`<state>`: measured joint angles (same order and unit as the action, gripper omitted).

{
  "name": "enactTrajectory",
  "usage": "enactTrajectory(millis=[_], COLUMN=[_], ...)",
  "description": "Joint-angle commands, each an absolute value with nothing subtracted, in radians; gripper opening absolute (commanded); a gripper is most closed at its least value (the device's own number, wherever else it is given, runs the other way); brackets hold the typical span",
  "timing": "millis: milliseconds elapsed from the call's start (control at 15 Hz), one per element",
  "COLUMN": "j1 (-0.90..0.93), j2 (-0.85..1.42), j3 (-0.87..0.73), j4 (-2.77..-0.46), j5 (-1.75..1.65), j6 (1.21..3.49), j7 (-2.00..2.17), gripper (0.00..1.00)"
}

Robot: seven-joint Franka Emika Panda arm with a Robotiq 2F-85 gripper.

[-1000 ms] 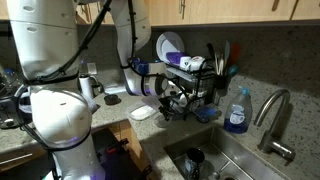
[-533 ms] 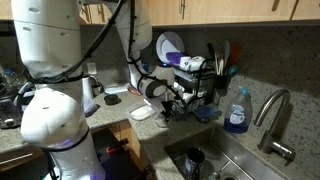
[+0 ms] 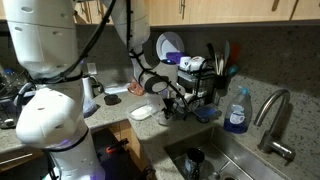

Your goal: Pour the contents in the clear bowl on the right into the bowl on the left

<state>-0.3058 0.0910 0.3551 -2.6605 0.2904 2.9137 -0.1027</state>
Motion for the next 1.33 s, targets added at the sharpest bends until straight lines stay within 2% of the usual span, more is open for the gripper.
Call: enactTrajectory(millis=[0, 467, 1267], j1=[-0.196, -0.087, -0.082], j2=[0.039, 0.055, 0.139], j3=[0.228, 0.089, 0.074], j4=[-2.640, -2.601, -2.581], j5=[0.339, 0.323, 0.416], j6=[2.796, 2.679, 2.620], j7=[-0.151, -0.139, -0.205], gripper=[0.03, 0.03, 0.03])
